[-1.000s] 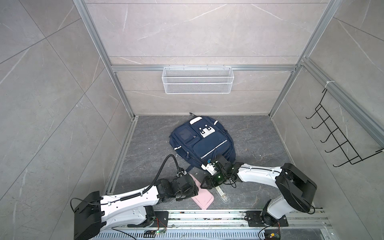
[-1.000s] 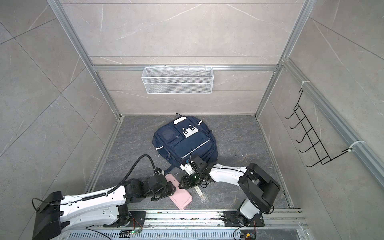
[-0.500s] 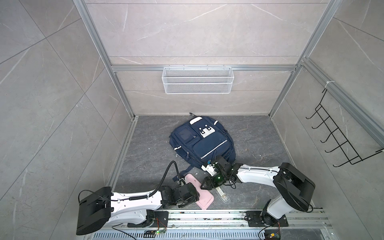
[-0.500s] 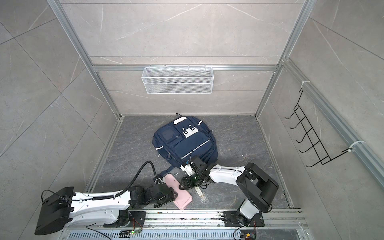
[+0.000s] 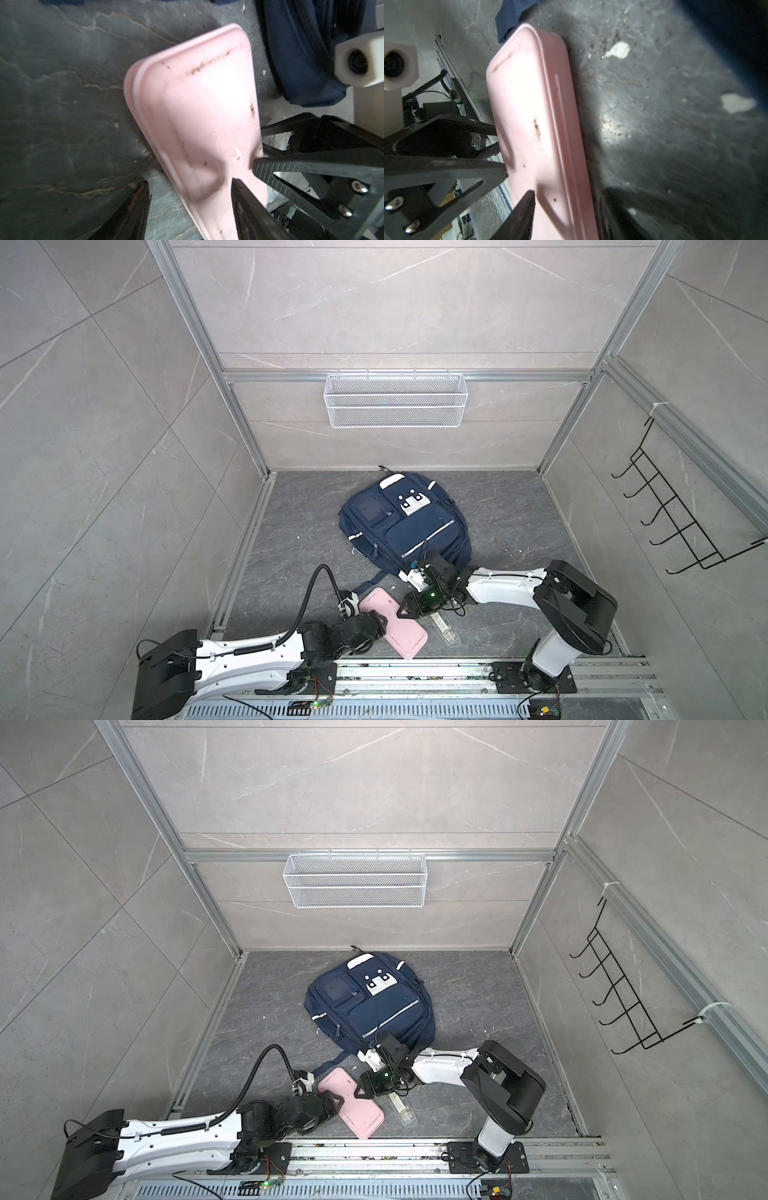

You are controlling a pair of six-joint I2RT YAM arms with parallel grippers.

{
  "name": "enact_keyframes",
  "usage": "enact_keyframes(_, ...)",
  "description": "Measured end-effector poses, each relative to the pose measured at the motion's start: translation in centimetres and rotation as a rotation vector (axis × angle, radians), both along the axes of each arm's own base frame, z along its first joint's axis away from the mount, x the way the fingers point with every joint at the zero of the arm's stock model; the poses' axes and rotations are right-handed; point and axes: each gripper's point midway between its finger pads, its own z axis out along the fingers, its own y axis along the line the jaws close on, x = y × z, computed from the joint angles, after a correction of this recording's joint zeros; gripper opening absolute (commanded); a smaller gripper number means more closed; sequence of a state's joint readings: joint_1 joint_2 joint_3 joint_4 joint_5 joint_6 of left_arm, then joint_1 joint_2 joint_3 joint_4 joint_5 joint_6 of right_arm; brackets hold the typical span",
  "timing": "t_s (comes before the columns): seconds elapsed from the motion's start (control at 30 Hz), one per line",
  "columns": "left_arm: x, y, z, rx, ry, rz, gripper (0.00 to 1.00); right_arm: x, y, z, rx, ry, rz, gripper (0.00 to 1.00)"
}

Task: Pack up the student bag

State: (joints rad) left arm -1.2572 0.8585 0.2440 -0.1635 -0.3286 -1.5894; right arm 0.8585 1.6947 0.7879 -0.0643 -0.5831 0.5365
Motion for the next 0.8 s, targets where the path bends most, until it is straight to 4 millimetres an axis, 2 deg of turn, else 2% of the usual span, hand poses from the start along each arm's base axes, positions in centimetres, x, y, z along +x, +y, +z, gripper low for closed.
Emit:
enact_keyframes(0.37,1.4,1.6,-0.2,-0.046,-0.054,0.095,0.62,1.1,2.3,-0.1,0.027,0.032,-0.021,0.46)
enact_keyframes(0.8,5.4,1.7,-0.2,-0.036,-0.038,0.150,0.62,2.6,3.4,0.0,0.021,0.019,-0.041,0.46)
